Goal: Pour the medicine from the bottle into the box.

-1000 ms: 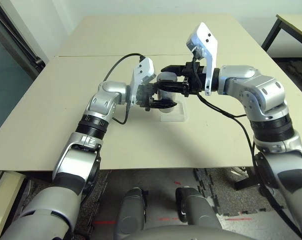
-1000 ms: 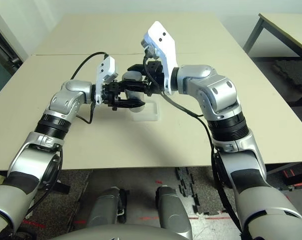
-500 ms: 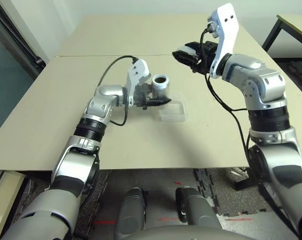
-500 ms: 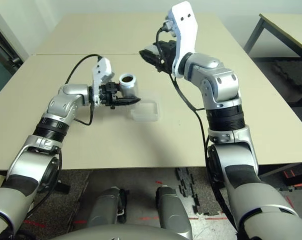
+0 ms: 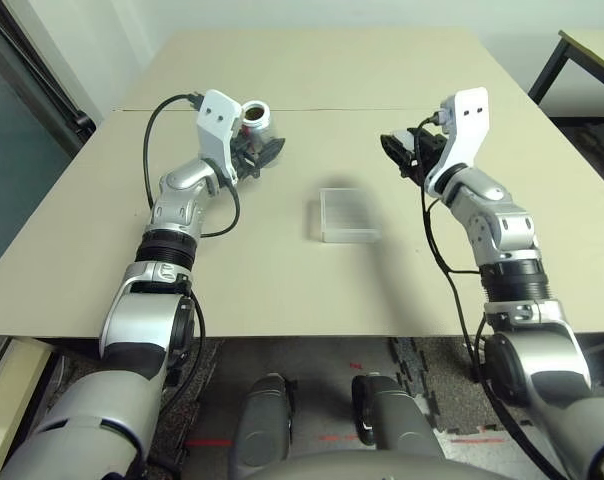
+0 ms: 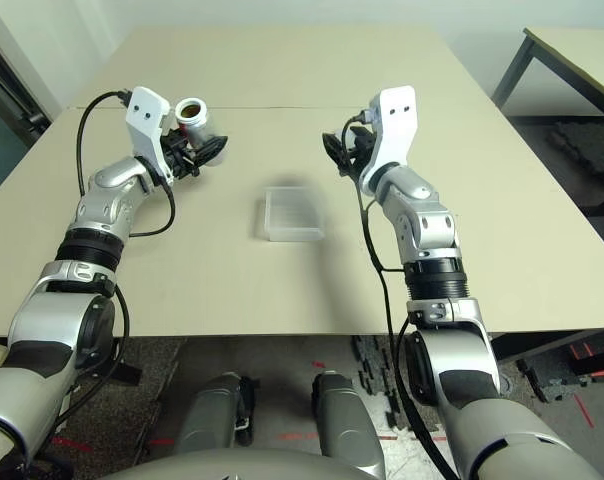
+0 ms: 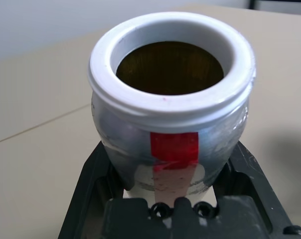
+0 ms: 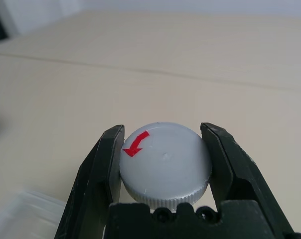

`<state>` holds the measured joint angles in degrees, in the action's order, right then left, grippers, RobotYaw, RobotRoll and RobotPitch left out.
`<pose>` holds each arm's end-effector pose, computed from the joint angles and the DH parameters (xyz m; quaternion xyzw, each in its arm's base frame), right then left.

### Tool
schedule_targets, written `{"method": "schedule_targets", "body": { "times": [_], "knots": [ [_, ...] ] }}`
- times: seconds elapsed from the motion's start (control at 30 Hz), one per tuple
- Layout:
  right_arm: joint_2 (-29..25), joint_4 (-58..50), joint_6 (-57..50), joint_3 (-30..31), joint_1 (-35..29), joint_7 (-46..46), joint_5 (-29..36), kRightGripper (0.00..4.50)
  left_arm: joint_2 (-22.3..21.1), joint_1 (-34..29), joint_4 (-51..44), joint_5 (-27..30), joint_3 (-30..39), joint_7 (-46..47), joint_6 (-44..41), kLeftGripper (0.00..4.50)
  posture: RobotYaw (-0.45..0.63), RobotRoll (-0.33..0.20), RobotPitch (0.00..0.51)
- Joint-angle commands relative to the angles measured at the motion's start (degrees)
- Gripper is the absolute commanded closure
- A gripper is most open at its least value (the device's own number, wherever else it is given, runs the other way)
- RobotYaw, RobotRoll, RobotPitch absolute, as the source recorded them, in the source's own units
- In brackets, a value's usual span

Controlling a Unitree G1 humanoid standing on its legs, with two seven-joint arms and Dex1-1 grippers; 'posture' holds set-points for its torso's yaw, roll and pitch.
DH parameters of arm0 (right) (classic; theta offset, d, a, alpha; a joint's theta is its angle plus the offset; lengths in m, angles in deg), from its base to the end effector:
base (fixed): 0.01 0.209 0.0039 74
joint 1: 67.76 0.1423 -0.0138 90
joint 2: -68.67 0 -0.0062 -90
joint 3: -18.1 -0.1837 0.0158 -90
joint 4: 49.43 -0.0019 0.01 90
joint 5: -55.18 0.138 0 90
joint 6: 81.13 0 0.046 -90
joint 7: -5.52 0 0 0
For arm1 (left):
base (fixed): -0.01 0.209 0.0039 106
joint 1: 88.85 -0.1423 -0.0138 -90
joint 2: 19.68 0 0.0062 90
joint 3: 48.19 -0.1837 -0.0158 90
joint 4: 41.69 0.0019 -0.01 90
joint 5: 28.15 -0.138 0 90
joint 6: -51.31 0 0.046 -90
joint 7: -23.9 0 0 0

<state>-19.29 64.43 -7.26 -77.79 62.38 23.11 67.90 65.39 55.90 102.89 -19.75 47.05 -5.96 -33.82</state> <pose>0.3243 -0.1803 0.1439 0.0128 -0.0063 0.1566 0.9876 0.3554 0.2122 0.1600 0.0695 -0.0422 -0.2014 0.9761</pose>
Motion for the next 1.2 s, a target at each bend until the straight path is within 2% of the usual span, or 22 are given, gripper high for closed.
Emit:
{"method": "schedule_targets", "body": {
  "times": [0.03,0.27,0.63,1.2],
  "knots": [
    [-0.4,5.0,3.8,-1.6,-1.2,-1.7,-1.4,1.94,0.5,1.9,5.1,-1.0,1.7,4.6,3.6,2.01,0.03,0.0,0.091],
    [0.7,12.5,9.8,-3.0,-1.0,-4.5,-2.4,1.94,2.2,3.1,10.1,-1.4,3.0,8.1,6.4,2.01,0.02,0.0,0.088],
    [1.9,22.7,17.4,-4.3,-0.1,-7.8,-2.8,1.94,4.1,2.8,10.8,-1.7,3.7,10.9,8.5,2.01,0.03,0.0,0.085],
    [1.9,28.9,18.8,-3.7,1.3,-6.4,-3.4,1.94,3.9,2.0,11.5,-1.4,5.7,11.9,8.1,2.01,0.04,0.0,0.082]
  ]
}}
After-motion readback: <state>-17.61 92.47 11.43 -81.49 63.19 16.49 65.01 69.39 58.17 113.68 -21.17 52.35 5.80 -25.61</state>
